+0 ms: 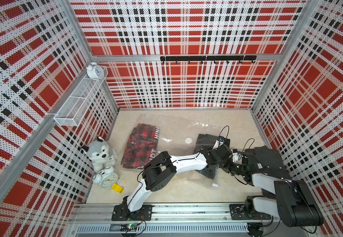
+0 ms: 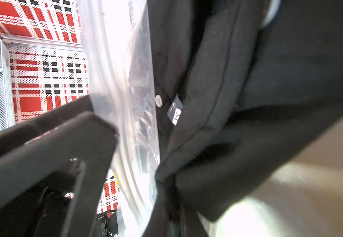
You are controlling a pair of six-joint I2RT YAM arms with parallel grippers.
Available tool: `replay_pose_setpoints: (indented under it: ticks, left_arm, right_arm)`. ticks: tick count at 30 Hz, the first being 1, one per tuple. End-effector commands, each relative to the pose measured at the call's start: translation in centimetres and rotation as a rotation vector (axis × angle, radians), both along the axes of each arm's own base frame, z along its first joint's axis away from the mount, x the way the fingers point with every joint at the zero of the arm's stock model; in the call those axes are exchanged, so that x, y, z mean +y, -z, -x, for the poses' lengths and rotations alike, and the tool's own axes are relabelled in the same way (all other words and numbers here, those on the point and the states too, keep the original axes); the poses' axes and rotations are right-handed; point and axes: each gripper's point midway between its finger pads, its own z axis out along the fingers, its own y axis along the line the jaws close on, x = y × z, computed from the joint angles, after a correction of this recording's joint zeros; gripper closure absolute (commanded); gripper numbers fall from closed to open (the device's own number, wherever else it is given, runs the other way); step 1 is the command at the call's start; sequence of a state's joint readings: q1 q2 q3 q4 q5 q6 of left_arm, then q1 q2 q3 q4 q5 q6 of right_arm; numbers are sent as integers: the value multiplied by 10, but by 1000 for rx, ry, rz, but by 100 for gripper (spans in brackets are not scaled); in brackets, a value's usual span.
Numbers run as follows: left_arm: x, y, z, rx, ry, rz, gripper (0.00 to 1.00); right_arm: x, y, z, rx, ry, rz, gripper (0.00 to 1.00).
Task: Place the folded shirt into the vacuum bag
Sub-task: Place the shirt in the vacuum bag.
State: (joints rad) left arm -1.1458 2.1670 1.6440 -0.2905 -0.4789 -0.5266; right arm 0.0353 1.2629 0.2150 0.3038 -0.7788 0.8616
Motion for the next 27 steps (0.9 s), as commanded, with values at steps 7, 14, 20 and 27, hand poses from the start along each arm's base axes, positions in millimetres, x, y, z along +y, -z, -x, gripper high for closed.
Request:
replay_pose_setpoints:
  ticks: [7, 14, 20, 27]
  left_arm:
    - [17, -16, -12, -30, -50, -27, 57]
    - [21, -14, -12, 33, -5, 38, 48]
    - [29, -9, -16, 63, -4, 83, 51]
    - [13, -24, -8, 49, 31, 100, 100]
  right_arm:
    - [1, -1, -2, -13, -7, -4, 100]
    - [1, -1, -2, -13, -7, 2, 100]
    - [1, -4, -3, -18, -5, 0, 100]
    - [4, -8, -3, -25, -24, -17, 100]
